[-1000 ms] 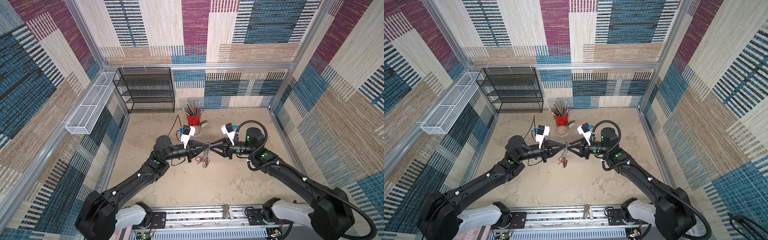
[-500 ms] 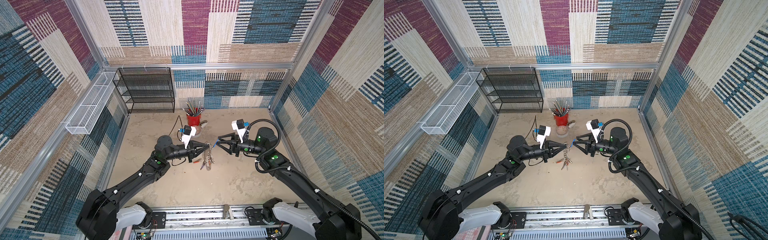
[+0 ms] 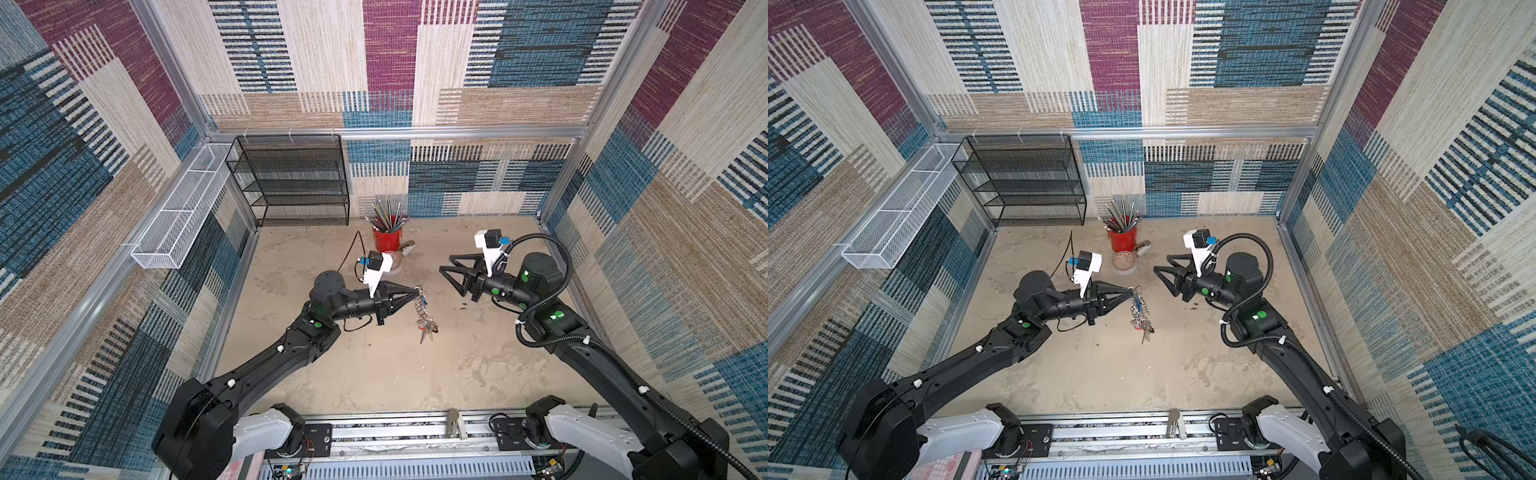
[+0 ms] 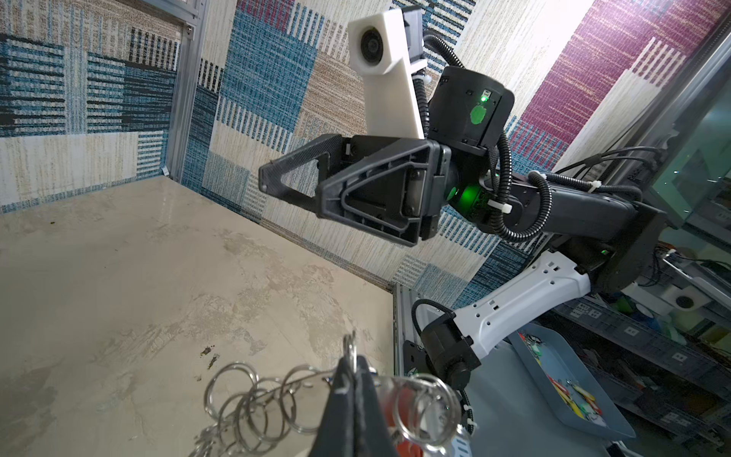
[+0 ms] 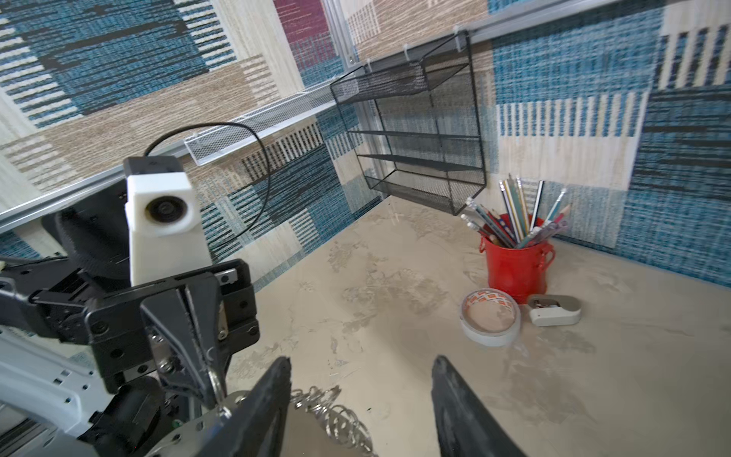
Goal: Put the keys on the keyring
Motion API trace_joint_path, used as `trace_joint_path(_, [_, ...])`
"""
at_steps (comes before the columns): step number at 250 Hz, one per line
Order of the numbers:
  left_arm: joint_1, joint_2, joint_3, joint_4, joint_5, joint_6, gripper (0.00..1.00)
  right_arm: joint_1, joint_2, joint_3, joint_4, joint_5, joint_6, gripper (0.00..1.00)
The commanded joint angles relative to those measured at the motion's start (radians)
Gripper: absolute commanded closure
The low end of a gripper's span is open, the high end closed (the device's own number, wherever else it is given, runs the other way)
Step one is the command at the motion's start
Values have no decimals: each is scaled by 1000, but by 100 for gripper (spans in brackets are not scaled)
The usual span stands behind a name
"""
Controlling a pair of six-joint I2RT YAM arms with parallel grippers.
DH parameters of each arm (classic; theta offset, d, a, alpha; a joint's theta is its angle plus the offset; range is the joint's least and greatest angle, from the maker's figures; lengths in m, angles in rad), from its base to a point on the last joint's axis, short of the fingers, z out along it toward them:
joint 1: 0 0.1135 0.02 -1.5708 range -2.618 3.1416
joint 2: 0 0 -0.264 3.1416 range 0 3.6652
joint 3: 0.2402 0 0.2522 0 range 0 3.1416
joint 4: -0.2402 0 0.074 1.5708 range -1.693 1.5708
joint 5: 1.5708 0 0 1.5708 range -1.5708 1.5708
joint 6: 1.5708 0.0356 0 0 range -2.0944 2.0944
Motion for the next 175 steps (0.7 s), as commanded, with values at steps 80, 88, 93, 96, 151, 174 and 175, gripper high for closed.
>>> trace_joint_path(80, [-1,-10,19,62,33,-1,100,17,45,-1,62,-179,-21,37])
trace_joint_path(88, [-1,-9,20,61,34,-1,100,24,50,-2,70,-191,-23,37])
trace_joint_path(93, [-1,-9,20,62,34,-1,100,30,53,-5,75,-200,-22,37])
trace_joint_path(96, [-1,-10,20,63,34,-1,100,33,57,-5,79,-205,-22,37])
trace_joint_path(151, [-3,2,24,71,41,-4,100,110,124,-1,99,-255,-31,40])
trace_joint_path(174, [-3,3,25,69,43,-2,100,115,126,-19,125,-276,-18,44])
trace_joint_path(175, [-3,3,26,69,43,-2,100,116,126,-19,127,-278,-17,44])
